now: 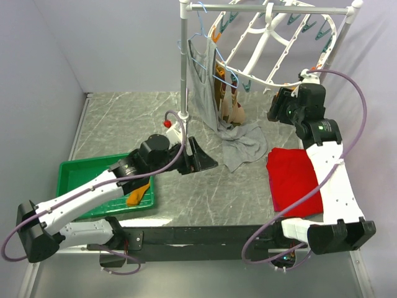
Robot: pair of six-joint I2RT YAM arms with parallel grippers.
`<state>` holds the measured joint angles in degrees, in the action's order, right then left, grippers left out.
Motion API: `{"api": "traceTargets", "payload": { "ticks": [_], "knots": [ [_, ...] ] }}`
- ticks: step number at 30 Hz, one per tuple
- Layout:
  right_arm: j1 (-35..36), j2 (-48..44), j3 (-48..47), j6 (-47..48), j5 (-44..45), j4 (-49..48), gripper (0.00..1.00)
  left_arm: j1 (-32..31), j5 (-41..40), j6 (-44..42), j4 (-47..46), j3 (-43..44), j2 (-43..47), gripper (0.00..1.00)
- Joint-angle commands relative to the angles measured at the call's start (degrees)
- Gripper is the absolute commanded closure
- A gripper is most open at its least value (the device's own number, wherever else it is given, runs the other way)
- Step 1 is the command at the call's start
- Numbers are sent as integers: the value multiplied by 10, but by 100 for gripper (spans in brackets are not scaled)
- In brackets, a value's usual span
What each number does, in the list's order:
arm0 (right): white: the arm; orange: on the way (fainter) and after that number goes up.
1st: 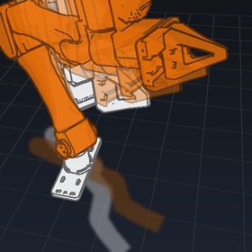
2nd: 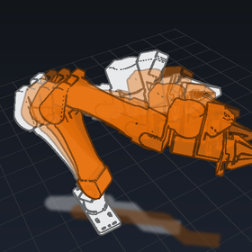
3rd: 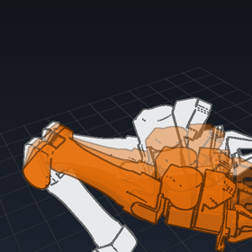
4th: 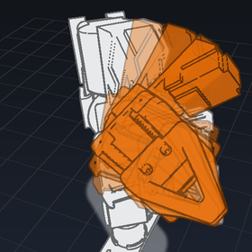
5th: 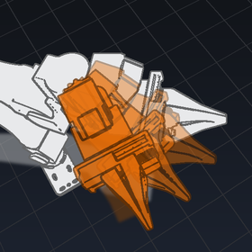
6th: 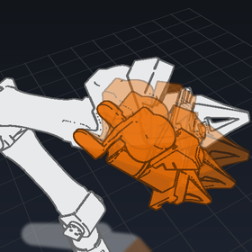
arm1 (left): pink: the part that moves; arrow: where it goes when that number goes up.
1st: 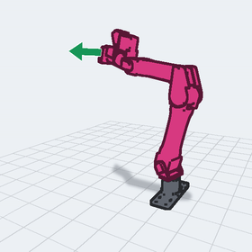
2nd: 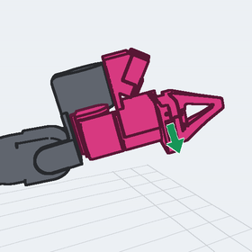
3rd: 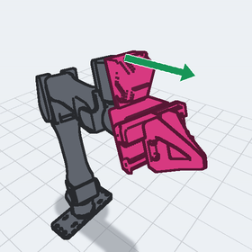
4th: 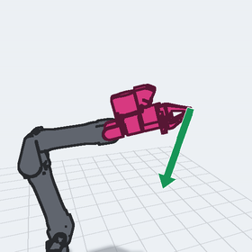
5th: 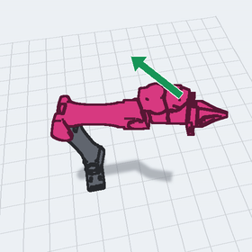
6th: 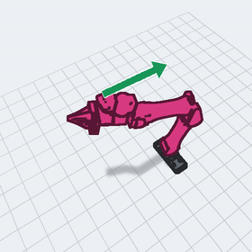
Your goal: Remove the socks clipped to the hanger
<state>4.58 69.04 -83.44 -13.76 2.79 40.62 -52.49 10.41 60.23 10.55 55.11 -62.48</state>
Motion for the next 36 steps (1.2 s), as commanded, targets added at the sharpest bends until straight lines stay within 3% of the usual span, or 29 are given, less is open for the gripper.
{"api": "traceTargets", "payload": {
  "ticks": [1, 10, 13, 20, 22, 28, 32, 36],
  "knots": [
    [-4, 6, 20, 27, 27, -56, 36, -3, 29, -20, -63, 42, -23, 21],
    [-4, 7, 50, 44, 37, -130, 45, -20, 22, -13, -77, 49, -43, 22],
    [-4, 10, 54, 42, 39, -142, 54, -22, 19, -16, -76, 55, -51, 22],
    [-4, 7, 50, 29, 13, -152, 92, -23, 5, -28, -76, 64, -71, 25],
    [-4, 3, 43, 19, 3, -146, 98, -24, 6, -29, -84, 69, -78, 23],
    [-4, 1, -5, -12, -51, -67, 100, -23, -7, -72, -98, 149, -149, 1],
    [-4, 6, -50, -12, -67, -12, 100, -22, -36, -126, -101, 234, -251, 4],
    [-4, 9, -78, -9, -80, 20, 100, -18, -57, -149, -164, 300, -337, 4]
  ]
}}
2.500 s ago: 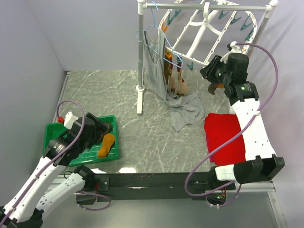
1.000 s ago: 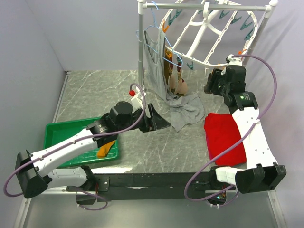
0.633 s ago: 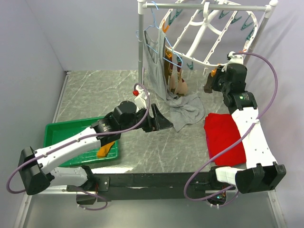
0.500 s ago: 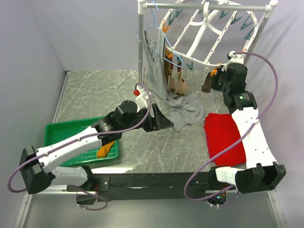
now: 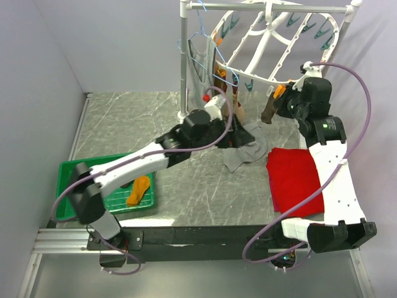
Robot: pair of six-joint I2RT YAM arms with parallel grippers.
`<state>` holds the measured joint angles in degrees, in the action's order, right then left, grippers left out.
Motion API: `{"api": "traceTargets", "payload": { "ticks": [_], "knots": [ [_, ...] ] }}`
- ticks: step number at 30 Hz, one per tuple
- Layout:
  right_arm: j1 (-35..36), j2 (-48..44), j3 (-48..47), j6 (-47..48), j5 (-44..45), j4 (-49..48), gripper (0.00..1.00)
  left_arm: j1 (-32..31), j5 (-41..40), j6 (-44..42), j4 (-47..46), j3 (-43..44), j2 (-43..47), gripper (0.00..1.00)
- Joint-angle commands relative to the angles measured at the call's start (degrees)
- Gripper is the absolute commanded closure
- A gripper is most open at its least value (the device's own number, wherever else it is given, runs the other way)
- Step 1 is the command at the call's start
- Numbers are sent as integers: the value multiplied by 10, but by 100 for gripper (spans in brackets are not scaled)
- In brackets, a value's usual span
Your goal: Remove the socks clipped to the hanger
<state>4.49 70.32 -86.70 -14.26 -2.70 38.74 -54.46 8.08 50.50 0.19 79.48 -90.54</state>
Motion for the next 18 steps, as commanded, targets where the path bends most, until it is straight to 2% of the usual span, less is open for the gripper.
{"api": "traceTargets", "payload": {
  "ticks": [1, 9, 16, 17, 18],
  "knots": [
    [-3, -4, -51, -6, -44, 44, 100, 1, -39, -54, -70, 67, -87, 3],
    [-4, -2, -53, -9, -70, 59, 100, -4, -69, -110, -229, 113, -192, 4],
    [-3, -2, -55, -14, -94, 62, 100, -4, -79, -93, -211, 249, -316, 1],
    [-3, -3, -56, -13, -94, 64, 100, -4, -76, -80, -215, 270, -324, 3],
    [-3, -4, -58, -14, -93, 65, 100, -4, -76, -76, -215, 279, -331, 10]
  ]
}}
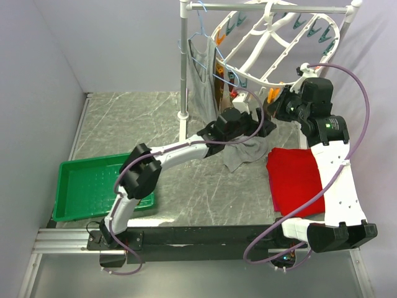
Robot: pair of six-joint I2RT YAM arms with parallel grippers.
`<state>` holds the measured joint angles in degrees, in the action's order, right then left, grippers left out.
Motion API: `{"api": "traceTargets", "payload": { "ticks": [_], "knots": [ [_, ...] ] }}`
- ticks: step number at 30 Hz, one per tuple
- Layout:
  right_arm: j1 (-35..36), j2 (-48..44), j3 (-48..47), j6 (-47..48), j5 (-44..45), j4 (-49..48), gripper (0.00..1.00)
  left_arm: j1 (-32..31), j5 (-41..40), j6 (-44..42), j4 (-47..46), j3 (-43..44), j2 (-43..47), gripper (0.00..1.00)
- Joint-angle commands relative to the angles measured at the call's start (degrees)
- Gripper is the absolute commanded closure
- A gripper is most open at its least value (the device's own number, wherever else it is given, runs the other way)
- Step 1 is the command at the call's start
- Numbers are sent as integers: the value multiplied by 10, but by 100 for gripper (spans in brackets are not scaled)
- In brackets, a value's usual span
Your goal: Remove the socks clipped to the hanger
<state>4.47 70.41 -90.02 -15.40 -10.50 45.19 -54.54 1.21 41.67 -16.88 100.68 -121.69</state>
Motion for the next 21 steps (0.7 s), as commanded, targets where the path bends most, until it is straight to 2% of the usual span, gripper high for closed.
{"api": "traceTargets", "payload": {
  "ticks": [1, 2, 3, 5, 6, 9, 10, 11, 17, 18, 19, 20, 21],
  "knots": [
    [-3, -5, -27, -2, -15, 4, 100, -3, -9, 16, -42, 75, -28, 17],
    [-3, -7, -28, -4, -15, 5, 100, -3, -10, 24, -40, 83, -31, 23],
    [-3, -10, -28, -3, -18, 6, 100, -3, -10, 24, -44, 82, -30, 34],
    [-3, -15, -28, -6, -19, 9, 100, -1, -3, 22, -50, 74, -26, 45],
    [-3, -16, -27, -5, -20, 10, 100, 0, 4, 24, -53, 72, -23, 62],
    [-3, -18, -27, -5, -18, 12, 100, 3, 31, 34, -44, 67, -16, 91],
    [-3, -17, -28, -5, -17, 14, 100, 4, 33, 36, -38, 68, -14, 96],
    [-3, -15, -31, -2, -16, 17, 99, 4, 33, 38, -29, 65, -10, 99],
    [-3, -12, -44, -1, 3, 21, 86, 4, 38, 50, -8, 32, 36, 99],
    [-3, -11, -47, -1, 5, 24, 74, 3, 41, 54, -1, 33, 43, 99],
    [-3, -10, -52, 1, 7, 24, 66, 4, 47, 58, 11, 34, 45, 99],
    [-4, -6, -60, 2, 10, 27, 61, 4, 48, 61, 17, 33, 49, 99],
    [-3, -5, -63, 3, 13, 29, 61, 4, 52, 65, 20, 33, 54, 99]
  ]
}}
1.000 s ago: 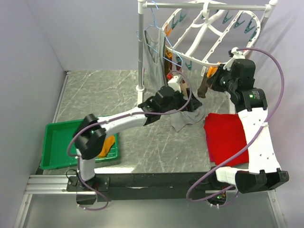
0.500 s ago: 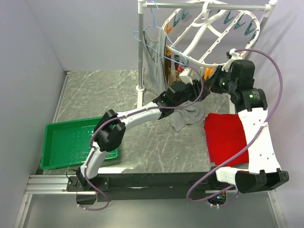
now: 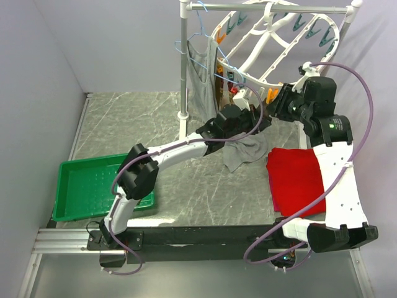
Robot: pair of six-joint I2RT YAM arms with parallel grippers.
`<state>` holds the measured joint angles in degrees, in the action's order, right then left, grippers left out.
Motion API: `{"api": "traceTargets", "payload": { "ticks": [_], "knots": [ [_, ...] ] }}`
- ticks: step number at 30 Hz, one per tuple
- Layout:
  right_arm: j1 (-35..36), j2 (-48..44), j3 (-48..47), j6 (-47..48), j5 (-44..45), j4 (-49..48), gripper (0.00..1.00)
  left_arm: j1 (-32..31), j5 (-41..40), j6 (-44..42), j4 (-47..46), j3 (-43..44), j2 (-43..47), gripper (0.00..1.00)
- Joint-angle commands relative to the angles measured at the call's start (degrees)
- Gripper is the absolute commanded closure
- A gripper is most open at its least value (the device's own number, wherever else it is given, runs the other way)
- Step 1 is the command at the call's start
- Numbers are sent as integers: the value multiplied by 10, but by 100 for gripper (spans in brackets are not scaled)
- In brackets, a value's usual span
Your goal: Remove the socks clipped to the hanger
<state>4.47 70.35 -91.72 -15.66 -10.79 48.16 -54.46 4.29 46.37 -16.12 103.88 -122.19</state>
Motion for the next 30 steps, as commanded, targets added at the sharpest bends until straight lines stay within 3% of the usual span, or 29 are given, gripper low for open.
{"api": "traceTargets", "payload": {
  "ticks": [1, 3, 5, 10, 15, 22, 27, 30],
  "knots": [
    [-4, -4, -50, 5, 16, 0, 60, 3, 25, 21, 20, 0, 61, 99],
    [-4, 0, -60, 6, 19, 4, 58, 3, 31, 28, 30, 0, 65, 99],
    [-4, 0, -63, 8, 17, 2, 45, 3, 45, 37, 36, -2, 68, 99],
    [-3, 6, -70, 14, 7, -17, 33, 2, 80, 74, 20, -22, 84, 99],
    [-3, 16, -87, 11, 18, -32, 33, 1, 96, 86, 21, -38, 98, 99],
    [-3, 38, -86, -9, -5, -68, 43, -5, 104, 87, 25, -46, 111, 99],
    [-4, 36, -80, -22, -12, -89, 55, -7, 104, 84, 32, -48, 118, 99],
    [-3, 34, -83, -22, -6, -90, 68, -7, 104, 83, 31, -53, 122, 99]
  ]
}}
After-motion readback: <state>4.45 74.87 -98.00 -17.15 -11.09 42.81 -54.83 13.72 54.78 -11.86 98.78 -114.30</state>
